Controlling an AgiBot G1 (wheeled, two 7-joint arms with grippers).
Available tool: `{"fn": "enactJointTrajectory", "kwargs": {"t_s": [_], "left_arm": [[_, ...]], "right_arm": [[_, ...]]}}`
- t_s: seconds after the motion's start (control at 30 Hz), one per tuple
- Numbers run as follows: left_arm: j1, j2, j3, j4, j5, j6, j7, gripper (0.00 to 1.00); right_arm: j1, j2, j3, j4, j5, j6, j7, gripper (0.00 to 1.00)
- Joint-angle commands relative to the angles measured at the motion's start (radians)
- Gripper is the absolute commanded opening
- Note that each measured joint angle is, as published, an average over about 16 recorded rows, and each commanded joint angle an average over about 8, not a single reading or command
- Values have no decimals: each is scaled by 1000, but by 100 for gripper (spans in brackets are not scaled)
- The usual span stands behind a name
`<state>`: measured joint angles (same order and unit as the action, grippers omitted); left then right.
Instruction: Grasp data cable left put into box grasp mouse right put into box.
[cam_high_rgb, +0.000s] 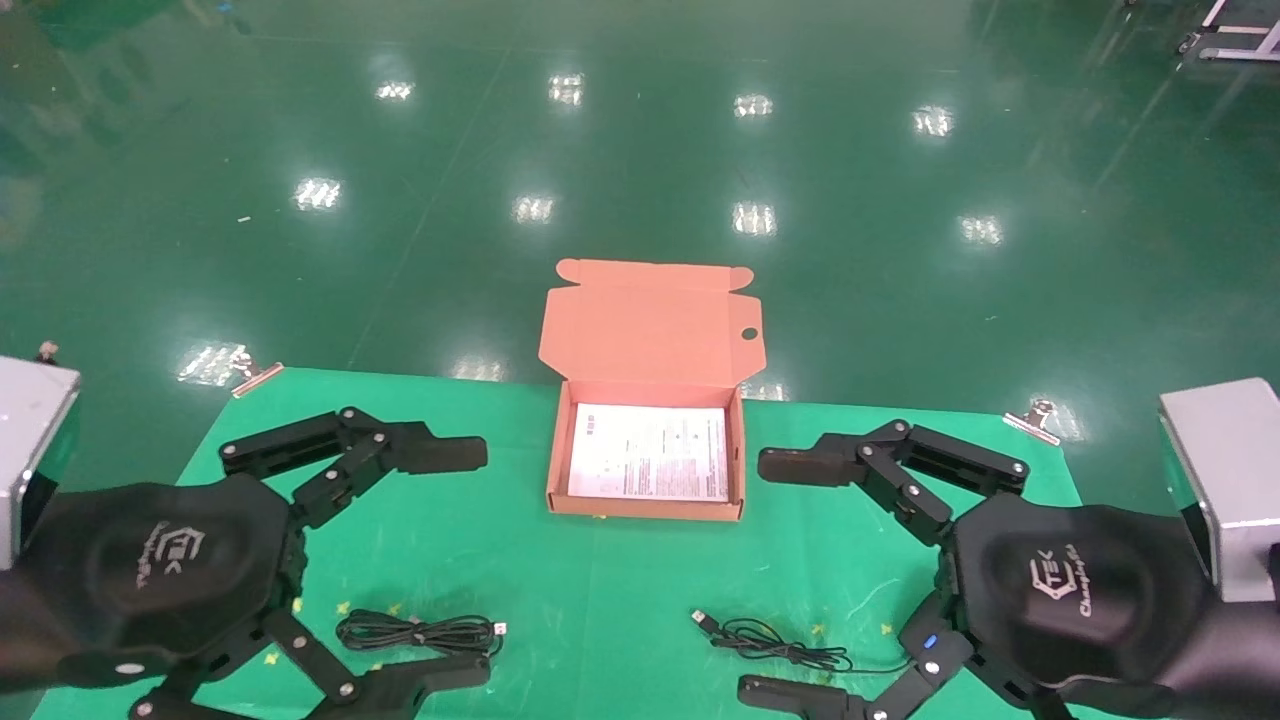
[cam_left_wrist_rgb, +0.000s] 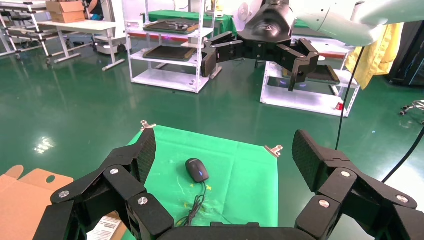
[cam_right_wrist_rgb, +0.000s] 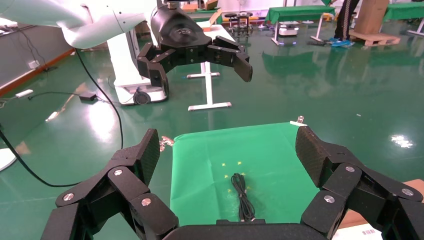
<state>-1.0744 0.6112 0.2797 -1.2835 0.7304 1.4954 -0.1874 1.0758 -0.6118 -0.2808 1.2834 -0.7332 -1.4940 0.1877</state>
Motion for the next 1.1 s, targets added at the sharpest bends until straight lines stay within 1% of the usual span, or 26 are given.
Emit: {"fn": "enactJointTrajectory", "kwargs": {"t_s": [0.03, 0.47, 0.63, 0.8, 0.93, 1.1], "left_arm": [[0, 0, 0, 0, 0, 0, 0, 100], [-1, -1, 2, -2, 4, 2, 0, 100], [-20, -8, 28, -14, 57, 15, -10, 100], [-74, -6, 84, -22, 160, 36, -49, 100], [-130, 13, 138, -12, 247, 54, -86, 100], [-219, 50, 221, -5, 377, 72, -121, 100]], "right_arm": [[0, 0, 0, 0, 0, 0, 0, 100], [0, 1, 0, 0, -1, 0, 0, 100], [7, 11, -7, 8, -37, 1, -13, 100], [46, 24, -38, 40, -156, 0, -48, 100], [109, 18, -84, 63, -304, -14, -106, 100], [198, -14, -160, 74, -504, -32, -205, 100]]}}
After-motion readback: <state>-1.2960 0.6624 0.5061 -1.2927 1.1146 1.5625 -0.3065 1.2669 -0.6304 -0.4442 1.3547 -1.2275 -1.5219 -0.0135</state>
